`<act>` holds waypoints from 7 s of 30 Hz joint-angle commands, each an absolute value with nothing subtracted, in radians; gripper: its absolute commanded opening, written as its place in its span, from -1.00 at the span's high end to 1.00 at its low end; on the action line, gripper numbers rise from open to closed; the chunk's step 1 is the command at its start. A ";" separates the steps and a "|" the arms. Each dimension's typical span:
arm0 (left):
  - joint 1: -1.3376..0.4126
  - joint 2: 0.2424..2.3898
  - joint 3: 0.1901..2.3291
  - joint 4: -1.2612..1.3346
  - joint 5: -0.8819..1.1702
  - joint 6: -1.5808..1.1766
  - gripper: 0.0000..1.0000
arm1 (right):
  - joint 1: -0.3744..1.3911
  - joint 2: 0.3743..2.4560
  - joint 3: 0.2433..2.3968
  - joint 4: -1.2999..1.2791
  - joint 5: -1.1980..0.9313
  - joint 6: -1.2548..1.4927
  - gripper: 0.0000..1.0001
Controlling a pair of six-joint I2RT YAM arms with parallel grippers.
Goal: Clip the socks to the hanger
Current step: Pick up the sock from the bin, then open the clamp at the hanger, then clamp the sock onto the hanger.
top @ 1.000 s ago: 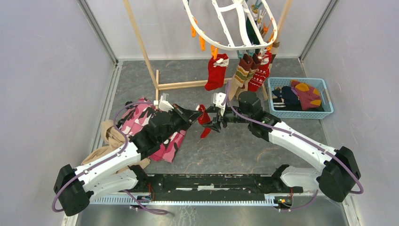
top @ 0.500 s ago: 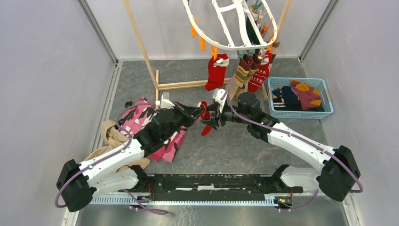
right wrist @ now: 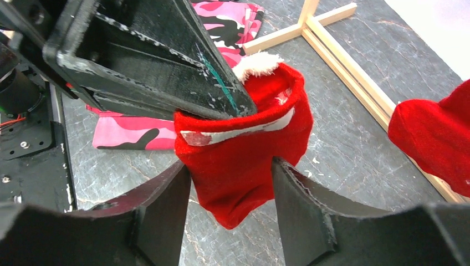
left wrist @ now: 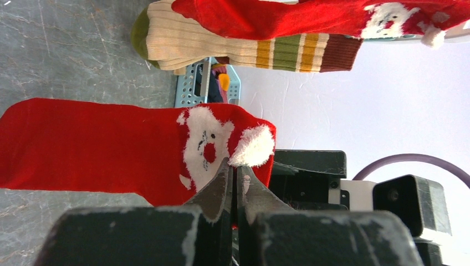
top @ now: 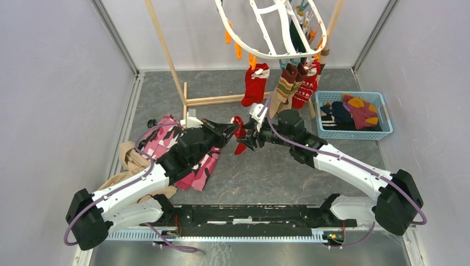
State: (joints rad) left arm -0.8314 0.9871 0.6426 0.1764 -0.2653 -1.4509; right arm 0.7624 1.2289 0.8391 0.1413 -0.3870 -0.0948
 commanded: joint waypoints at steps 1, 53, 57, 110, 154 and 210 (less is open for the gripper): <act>-0.831 0.966 0.683 0.233 -0.304 -1.500 0.96 | 0.772 1.234 0.834 0.169 -0.352 -0.101 -0.16; -0.300 1.341 1.302 0.463 0.634 -0.713 -0.95 | 0.573 1.234 1.045 0.038 -0.772 -0.157 1.00; -0.288 1.423 1.370 0.486 0.677 -0.775 -0.85 | 0.568 1.245 1.045 0.040 -0.778 -0.156 1.00; -0.343 1.716 1.664 0.593 0.781 -0.889 -0.01 | 0.553 1.266 1.046 0.038 -0.799 -0.156 1.00; -0.548 1.547 1.589 0.267 0.204 -0.656 0.96 | 0.544 1.353 1.473 -0.322 -0.311 -0.157 1.00; -0.572 1.542 1.565 0.275 0.143 -0.673 0.96 | 0.553 1.437 1.635 -0.162 -0.277 0.209 1.00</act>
State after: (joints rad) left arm -0.5655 1.5509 1.5768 0.2955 0.1841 -0.6575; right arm 0.5495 1.4296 1.5875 -0.2306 -0.2546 0.1764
